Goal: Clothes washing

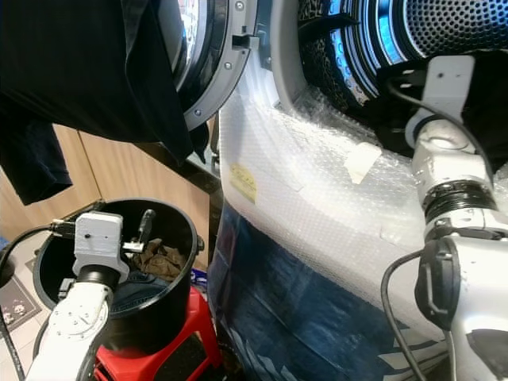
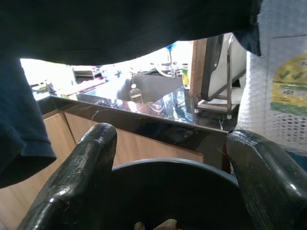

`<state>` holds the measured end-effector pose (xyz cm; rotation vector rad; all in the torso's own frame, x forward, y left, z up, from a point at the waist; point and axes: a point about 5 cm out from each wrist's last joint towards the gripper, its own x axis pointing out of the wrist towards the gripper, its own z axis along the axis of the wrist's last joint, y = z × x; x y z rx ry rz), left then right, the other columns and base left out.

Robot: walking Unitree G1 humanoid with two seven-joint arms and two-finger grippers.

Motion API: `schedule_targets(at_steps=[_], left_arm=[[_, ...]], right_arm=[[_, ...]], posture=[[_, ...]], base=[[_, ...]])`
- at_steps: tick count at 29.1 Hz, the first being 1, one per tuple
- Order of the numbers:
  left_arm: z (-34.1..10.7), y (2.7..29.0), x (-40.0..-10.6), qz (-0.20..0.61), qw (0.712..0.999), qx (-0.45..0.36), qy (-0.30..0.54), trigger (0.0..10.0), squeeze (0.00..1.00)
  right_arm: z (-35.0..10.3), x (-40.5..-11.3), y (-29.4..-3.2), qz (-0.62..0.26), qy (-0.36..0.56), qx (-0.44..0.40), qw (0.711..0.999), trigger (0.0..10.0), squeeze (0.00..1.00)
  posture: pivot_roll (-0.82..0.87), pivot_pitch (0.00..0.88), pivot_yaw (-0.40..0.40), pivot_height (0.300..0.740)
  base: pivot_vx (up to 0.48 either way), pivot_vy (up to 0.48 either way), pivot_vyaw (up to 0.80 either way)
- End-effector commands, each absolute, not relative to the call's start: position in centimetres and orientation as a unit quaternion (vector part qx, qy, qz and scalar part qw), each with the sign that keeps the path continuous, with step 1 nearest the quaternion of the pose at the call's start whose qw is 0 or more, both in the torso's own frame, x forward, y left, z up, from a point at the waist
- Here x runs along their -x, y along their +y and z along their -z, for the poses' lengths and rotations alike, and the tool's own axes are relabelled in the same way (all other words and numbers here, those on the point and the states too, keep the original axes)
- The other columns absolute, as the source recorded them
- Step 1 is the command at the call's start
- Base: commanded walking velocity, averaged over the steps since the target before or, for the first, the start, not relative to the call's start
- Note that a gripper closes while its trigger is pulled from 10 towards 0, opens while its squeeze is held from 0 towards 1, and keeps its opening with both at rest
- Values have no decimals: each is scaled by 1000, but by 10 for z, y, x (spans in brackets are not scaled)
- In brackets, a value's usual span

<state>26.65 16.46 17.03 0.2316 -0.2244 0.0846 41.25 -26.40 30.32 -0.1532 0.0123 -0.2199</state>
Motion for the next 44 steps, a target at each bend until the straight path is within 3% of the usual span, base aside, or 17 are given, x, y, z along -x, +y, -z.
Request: schedule_targets(at_steps=[1, 14, 21, 28, 31, 37, 40, 44], left_arm=[[-174, 160, -268, -29, 985, -119, -120, 10000, 0], [-180, 168, -268, -39, 983, -130, -127, 10000, 0], [-179, 166, -267, -32, 984, -125, -122, 10000, 0], [-179, 164, -269, -24, 985, -124, -121, 10000, 0], [-179, 163, -270, -19, 985, -123, -119, 10000, 0], [-178, 158, -273, -6, 986, -122, -117, 10000, 0], [-179, 158, -274, -7, 986, -121, -119, 10000, 0], [-180, 162, -273, -15, 985, -122, -120, 10000, 0]], right_arm=[[-294, -413, -262, 91, 25, 91, 991, 10000, 0], [-353, -419, -214, -41, -91, 43, 994, 10000, 0], [-378, -410, -218, -75, -143, 33, 986, 10000, 0], [-368, -395, -227, -102, -143, 86, 981, 10000, 0], [-373, -383, -246, -48, -142, 76, 986, 10000, 0], [-358, -377, -248, -12, -95, 131, 987, 10000, 0], [-357, -374, -245, -19, -98, 121, 988, 10000, 0], [-369, -358, -237, -103, -170, 46, 979, 10000, 0]], posture=[[326, 0, -102, 740], [350, 0, -100, 740], [323, 8, -84, 740], [296, 19, -63, 740], [267, 24, -53, 740], [254, 23, -51, 740], [261, 24, -53, 740], [271, 24, -59, 740]], base=[[0, 0, 0], [0, 0, 0], [0, 0, 0], [0, 0, 0], [0, 0, 0], [0, 0, 0], [0, 0, 0], [0, 0, 0]])
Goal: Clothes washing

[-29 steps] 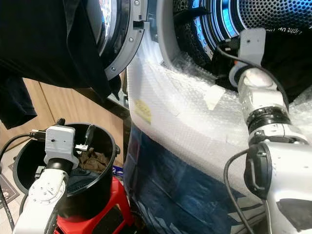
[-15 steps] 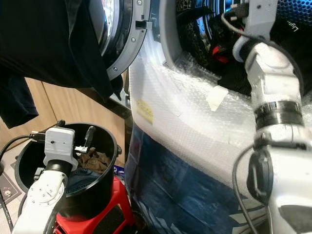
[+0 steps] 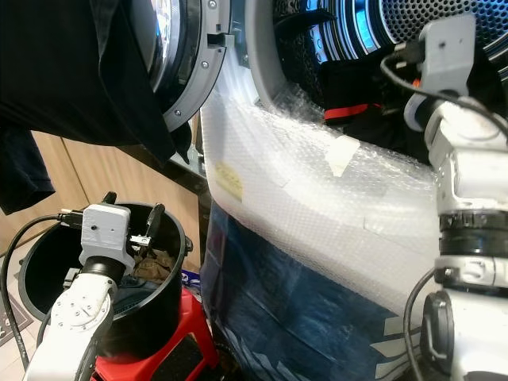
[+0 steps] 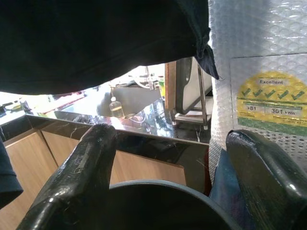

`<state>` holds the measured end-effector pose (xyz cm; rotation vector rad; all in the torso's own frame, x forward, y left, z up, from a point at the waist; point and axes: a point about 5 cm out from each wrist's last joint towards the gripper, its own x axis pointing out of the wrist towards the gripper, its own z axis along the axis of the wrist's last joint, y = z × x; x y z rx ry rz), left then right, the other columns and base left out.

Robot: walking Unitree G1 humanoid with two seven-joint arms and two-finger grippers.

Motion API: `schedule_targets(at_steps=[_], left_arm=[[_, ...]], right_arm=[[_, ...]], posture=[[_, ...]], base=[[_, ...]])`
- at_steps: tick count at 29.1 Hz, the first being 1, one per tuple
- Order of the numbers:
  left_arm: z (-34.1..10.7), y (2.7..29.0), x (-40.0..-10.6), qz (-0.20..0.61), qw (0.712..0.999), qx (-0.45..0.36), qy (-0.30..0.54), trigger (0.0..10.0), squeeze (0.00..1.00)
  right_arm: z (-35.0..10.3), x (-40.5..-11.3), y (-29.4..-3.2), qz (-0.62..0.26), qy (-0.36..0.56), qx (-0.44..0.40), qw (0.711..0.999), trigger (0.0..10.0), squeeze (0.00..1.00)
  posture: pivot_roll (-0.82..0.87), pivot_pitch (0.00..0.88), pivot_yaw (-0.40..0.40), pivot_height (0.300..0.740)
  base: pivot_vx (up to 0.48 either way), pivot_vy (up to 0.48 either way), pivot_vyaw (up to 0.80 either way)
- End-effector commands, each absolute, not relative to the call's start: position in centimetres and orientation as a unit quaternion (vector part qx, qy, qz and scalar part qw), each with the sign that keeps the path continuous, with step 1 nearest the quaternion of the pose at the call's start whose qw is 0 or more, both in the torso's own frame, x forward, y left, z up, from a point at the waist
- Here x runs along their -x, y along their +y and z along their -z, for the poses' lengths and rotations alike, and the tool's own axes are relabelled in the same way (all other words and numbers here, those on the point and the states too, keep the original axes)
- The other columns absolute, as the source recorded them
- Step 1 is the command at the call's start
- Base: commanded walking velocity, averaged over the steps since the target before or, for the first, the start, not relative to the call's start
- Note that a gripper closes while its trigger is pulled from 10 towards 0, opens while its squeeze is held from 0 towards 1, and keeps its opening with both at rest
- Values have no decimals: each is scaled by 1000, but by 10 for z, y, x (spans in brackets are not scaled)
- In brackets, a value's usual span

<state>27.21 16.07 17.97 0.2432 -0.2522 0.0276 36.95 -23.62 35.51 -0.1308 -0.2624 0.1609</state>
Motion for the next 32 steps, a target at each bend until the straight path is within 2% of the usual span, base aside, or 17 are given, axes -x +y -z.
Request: schedule_targets(at_steps=[1, 4, 5, 6, 7, 8, 10, 13, 16, 18, 22, 23, 24, 25, 26, 28, 32], left_arm=[[-179, 163, -272, -16, 985, -123, -119, 10000, 0], [-177, 164, -271, -17, 985, -124, -117, 10000, 0], [-177, 165, -271, -17, 985, -125, -116, 10000, 0], [-177, 165, -271, -17, 985, -126, -116, 10000, 0], [-177, 165, -271, -17, 985, -126, -116, 10000, 0], [-176, 166, -272, -17, 985, -127, -116, 10000, 0], [-177, 167, -273, -17, 985, -128, -115, 10000, 0], [-176, 167, -275, -15, 985, -130, -116, 10000, 0], [-176, 166, -275, -13, 985, -130, -116, 10000, 0], [-176, 166, -274, -12, 985, -130, -115, 10000, 0], [-173, 167, -273, -5, 985, -132, -106, 10000, 0], [-173, 167, -273, -5, 985, -132, -106, 10000, 0], [-169, 165, -273, 11, 986, -133, -96, 10000, 0], [-166, 163, -273, 19, 987, -131, -89, 10000, 0], [-166, 163, -273, 19, 987, -131, -89, 10000, 0], [-163, 157, -272, 42, 987, -133, -82, 10000, 0], [-158, 153, -272, 62, 987, -133, -71, 10000, 0]], right_arm=[[-368, -354, -233, -128, -174, 38, 976, 10000, 0], [-371, -334, -213, -224, -205, 16, 953, 10000, 0], [-373, -320, -201, -286, -226, 11, 931, 10000, 0], [-373, -294, -183, -382, -258, 34, 887, 10000, 0], [-373, -294, -183, -382, -258, 34, 887, 10000, 0], [-367, -280, -172, -442, -257, 44, 858, 10000, 0], [-361, -272, -164, -479, -249, 31, 841, 10000, 0], [-322, -257, -134, -561, -210, -25, 800, 10000, 0], [-298, -252, -121, -581, -192, -38, 790, 10000, 0], [-251, -248, -113, -610, -107, -45, 784, 10000, 0], [-194, -251, -122, -598, -5, -54, 800, 10000, 0], [-194, -251, -122, -598, -5, -54, 800, 10000, 0], [-155, -261, -133, -549, 47, -61, 832, 10000, 0], [-140, -266, -138, -519, 70, -82, 848, 10000, 0], [-140, -266, -138, -519, 70, -82, 848, 10000, 0], [-97, -279, -152, -426, 126, -118, 888, 10000, 0], [-66, -283, -160, -356, 175, -131, 909, 10000, 0]], posture=[[268, 25, -60, 740], [258, 24, -56, 740], [256, 25, -55, 740], [253, 26, -53, 740], [253, 26, -53, 740], [245, 25, -53, 740], [243, 24, -51, 740], [245, 26, -51, 740], [248, 24, -52, 740], [264, 23, -52, 740], [269, 23, -53, 740], [269, 23, -53, 740], [270, 25, -50, 740], [270, 24, -48, 740], [270, 24, -48, 740], [273, 26, -48, 740], [278, 25, -46, 740]], base=[[0, 0, 0], [0, 0, 0], [0, 0, 0], [0, 0, 0], [0, 0, 0], [0, 0, 0], [0, 0, 0], [0, 0, 0], [0, 0, 0], [0, 0, 0], [0, 0, 0], [0, 0, 0], [0, 0, 0], [0, 0, 0], [0, 0, 0], [0, 0, 0], [0, 0, 0]])
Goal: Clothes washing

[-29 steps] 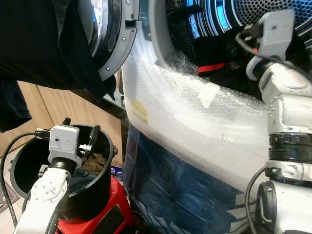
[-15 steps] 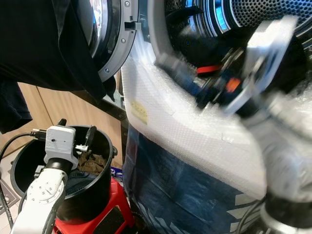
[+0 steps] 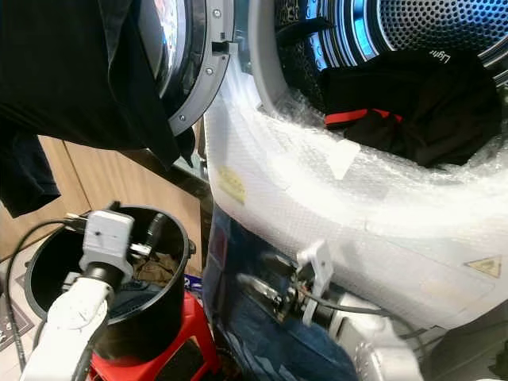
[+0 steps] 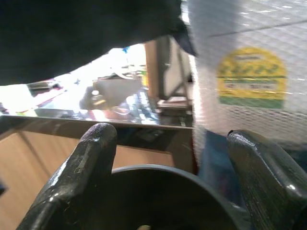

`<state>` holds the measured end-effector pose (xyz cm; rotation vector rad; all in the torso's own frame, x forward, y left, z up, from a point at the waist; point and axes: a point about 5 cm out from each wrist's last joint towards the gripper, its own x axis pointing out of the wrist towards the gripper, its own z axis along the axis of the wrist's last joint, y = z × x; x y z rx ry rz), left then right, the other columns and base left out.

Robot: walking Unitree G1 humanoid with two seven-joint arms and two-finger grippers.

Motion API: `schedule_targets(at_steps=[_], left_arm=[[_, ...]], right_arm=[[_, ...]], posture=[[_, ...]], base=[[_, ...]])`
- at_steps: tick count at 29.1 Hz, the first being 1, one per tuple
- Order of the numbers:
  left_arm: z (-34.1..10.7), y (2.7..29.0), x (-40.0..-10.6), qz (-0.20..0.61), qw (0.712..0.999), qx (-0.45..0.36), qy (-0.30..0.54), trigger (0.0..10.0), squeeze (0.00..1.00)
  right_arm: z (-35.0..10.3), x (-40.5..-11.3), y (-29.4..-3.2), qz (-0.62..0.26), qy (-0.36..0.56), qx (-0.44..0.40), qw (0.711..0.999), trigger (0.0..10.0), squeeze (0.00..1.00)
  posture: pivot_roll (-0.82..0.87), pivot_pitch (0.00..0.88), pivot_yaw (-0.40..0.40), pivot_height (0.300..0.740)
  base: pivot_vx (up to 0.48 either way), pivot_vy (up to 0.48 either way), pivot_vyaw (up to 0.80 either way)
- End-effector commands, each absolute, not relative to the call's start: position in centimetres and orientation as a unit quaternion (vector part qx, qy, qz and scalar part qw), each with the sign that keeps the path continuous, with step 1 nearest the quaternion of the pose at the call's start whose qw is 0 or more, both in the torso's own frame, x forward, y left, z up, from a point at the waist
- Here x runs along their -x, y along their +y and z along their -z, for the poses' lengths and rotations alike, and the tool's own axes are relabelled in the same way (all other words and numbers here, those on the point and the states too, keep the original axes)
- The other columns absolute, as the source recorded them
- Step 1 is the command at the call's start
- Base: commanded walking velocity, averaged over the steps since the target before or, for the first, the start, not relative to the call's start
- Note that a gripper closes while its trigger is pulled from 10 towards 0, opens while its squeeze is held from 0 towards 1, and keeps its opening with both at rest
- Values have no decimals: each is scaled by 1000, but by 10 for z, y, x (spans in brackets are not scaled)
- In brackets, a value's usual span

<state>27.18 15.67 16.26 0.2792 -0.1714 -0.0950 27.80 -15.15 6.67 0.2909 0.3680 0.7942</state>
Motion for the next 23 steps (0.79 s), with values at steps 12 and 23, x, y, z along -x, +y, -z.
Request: schedule_targets(at_steps=[12, 23], left_arm=[[-104, 109, -280, 256, 954, -153, 43, 10000, 0], [-21, 76, -279, 347, 902, -172, 188, 10000, 0]], right_arm=[[21, -271, -182, -17, 323, -149, 934, 10000, 0], [63, -215, -213, 218, 407, -145, 875, 10000, 0]], posture=[[262, 10, -24, 740], [240, 0, -28, 740]], base=[[0, 0, 0], [0, 0, 0]])
